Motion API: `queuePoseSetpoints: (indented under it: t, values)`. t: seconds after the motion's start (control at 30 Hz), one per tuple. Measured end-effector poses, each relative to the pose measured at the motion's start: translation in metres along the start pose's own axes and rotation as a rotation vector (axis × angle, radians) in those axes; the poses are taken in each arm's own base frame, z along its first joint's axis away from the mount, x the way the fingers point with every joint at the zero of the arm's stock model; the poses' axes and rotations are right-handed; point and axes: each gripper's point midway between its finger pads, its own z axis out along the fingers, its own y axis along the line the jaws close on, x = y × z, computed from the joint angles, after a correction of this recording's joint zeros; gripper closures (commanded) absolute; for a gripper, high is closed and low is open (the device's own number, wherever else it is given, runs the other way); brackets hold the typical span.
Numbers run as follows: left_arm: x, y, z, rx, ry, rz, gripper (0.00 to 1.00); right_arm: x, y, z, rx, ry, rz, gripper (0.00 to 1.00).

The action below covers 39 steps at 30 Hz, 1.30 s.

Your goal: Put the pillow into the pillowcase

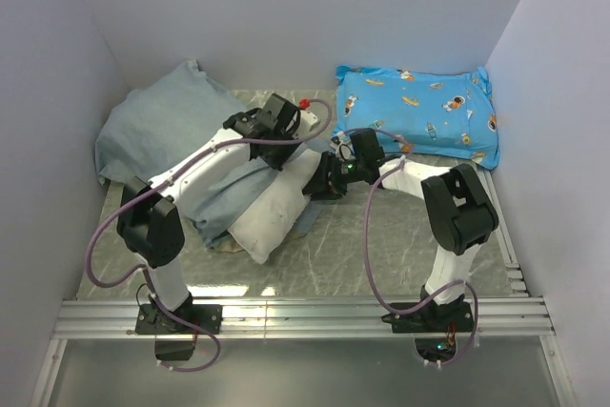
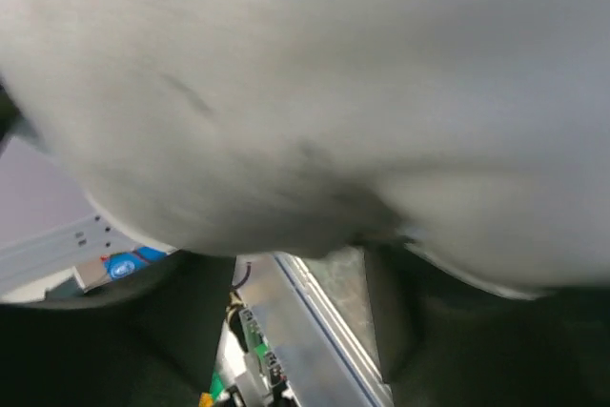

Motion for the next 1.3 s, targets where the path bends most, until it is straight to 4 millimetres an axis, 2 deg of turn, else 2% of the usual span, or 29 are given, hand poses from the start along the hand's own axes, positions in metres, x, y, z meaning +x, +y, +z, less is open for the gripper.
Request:
queuePoseSetpoints:
  t: [0.03,0.1,0.13,0.2,0.3,0.37,0.53,0.6,0.63,0.67,0.77,0.8,0.87,0.97,1.07,1.1,1.13,1.17,1.2,1.27,1.3]
  values:
    - [-0.003,-0.004,-0.001,0.029,0.003,0.000,1.00,0.002,0.006,0.004,-0.024,0.003,0.003,0.67]
    - [-0.018,-0.009,-0.009,0.082,-0.021,-0.007,1.00,0.003,0.017,0.012,-0.064,0.003,0.009,0.79]
    - [-0.029,-0.015,-0.017,0.129,-0.039,-0.007,1.00,0.001,0.024,0.016,-0.086,-0.003,0.016,0.89]
    - [-0.050,-0.026,-0.032,0.204,-0.087,-0.009,1.00,-0.005,0.034,0.022,-0.124,-0.019,0.041,1.00]
    - [-0.078,-0.046,-0.054,0.319,-0.146,-0.018,1.00,-0.017,0.054,0.021,-0.194,-0.051,0.091,1.00]
    - [-0.089,-0.052,-0.063,0.359,-0.178,-0.035,1.00,-0.026,0.071,0.017,-0.250,-0.074,0.118,1.00]
    - [-0.101,-0.060,-0.072,0.403,-0.248,-0.105,0.99,-0.050,0.104,0.007,-0.347,-0.116,0.131,1.00]
    - [-0.096,-0.059,-0.072,0.390,-0.256,-0.120,0.90,-0.053,0.110,0.006,-0.350,-0.119,0.106,1.00]
    - [-0.095,-0.059,-0.074,0.392,-0.258,-0.124,0.87,-0.052,0.110,0.007,-0.346,-0.120,0.096,1.00]
    - [-0.096,-0.060,-0.075,0.394,-0.263,-0.127,0.88,-0.052,0.107,0.010,-0.333,-0.124,0.093,1.00]
    - [-0.100,-0.061,-0.079,0.418,-0.277,-0.141,1.00,-0.050,0.091,0.016,-0.280,-0.143,0.096,1.00]
    - [-0.102,-0.065,-0.082,0.450,-0.283,-0.148,1.00,-0.050,0.085,0.018,-0.264,-0.152,0.111,1.00]
    - [-0.108,-0.084,-0.091,0.541,-0.307,-0.138,1.00,-0.054,0.078,0.023,-0.255,-0.171,0.151,1.00]
    - [-0.117,-0.122,-0.114,0.688,-0.338,-0.089,1.00,-0.067,0.072,0.035,-0.276,-0.202,0.215,1.00]
    - [-0.128,-0.150,-0.138,0.788,-0.399,-0.037,1.00,-0.081,0.077,0.040,-0.308,-0.229,0.266,1.00]
    - [-0.130,-0.155,-0.145,0.804,-0.418,-0.024,0.95,-0.084,0.082,0.039,-0.319,-0.237,0.270,1.00]
    - [-0.132,-0.156,-0.152,0.806,-0.435,-0.016,0.86,-0.087,0.086,0.037,-0.327,-0.243,0.264,0.87]
    - [-0.133,-0.152,-0.155,0.796,-0.448,-0.017,0.61,-0.091,0.092,0.036,-0.336,-0.248,0.255,0.77]
    - [-0.130,-0.146,-0.154,0.777,-0.448,-0.033,0.48,-0.093,0.095,0.035,-0.339,-0.255,0.240,0.60]
    - [-0.123,-0.110,-0.154,0.699,-0.464,-0.088,0.34,-0.092,0.095,0.033,-0.327,-0.258,0.210,0.47]
    - [-0.114,-0.085,-0.151,0.641,-0.459,-0.131,0.32,-0.089,0.091,0.033,-0.303,-0.255,0.204,0.40]
